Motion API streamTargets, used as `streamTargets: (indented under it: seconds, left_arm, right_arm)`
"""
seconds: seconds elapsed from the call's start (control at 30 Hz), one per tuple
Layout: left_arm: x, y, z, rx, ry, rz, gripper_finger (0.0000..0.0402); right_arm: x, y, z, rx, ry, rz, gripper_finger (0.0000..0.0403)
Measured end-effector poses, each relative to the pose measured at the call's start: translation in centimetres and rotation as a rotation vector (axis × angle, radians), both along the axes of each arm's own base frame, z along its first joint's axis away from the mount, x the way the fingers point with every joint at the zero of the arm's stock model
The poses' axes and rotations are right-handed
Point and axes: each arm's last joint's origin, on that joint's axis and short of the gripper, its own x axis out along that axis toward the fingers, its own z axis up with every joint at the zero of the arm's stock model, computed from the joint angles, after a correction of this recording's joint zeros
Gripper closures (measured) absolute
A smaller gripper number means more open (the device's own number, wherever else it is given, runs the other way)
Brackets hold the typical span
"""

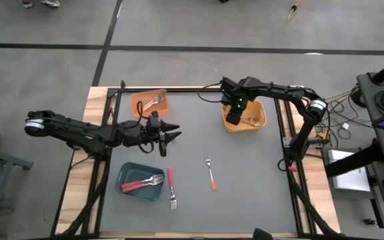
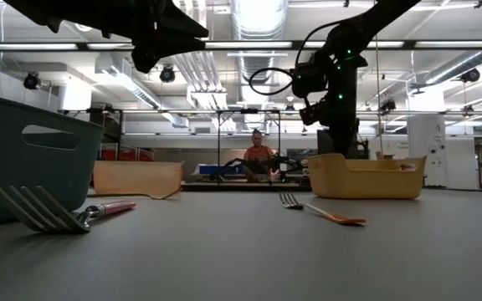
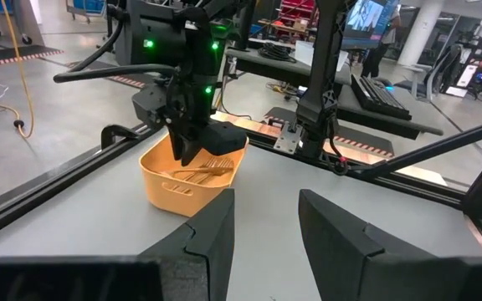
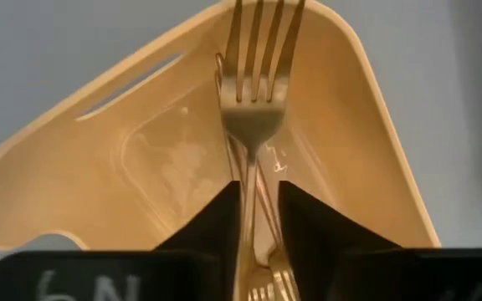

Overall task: Sort silverware by color (type)
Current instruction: Put the gold fork into the yellow bin

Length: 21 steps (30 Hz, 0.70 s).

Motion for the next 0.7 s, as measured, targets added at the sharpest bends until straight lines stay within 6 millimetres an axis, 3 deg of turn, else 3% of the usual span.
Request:
streamTargets:
  seconds: [0.33,0.5,0.7]
  left_arm:
    - [0.00,-0.01,0.00,-0.011,-0.003,0.001,0.0286]
    - [0.00,0.00,0.00,-0.011,-0.003,0.001,0.0286]
    - [0.00,0.00,0.00,-0.011,-0.003,0.001,0.0286]
  right_arm:
    - [0.02,-0.04,0.02,-0.002,-0.004,-0.023,0.0258]
    - [0.10,-0.14,0.05,-0.020,-0.007,-0.036,0.0259]
    - [0.20,-0.63,0.15,-0.135,0.022,-0.061,0.0291]
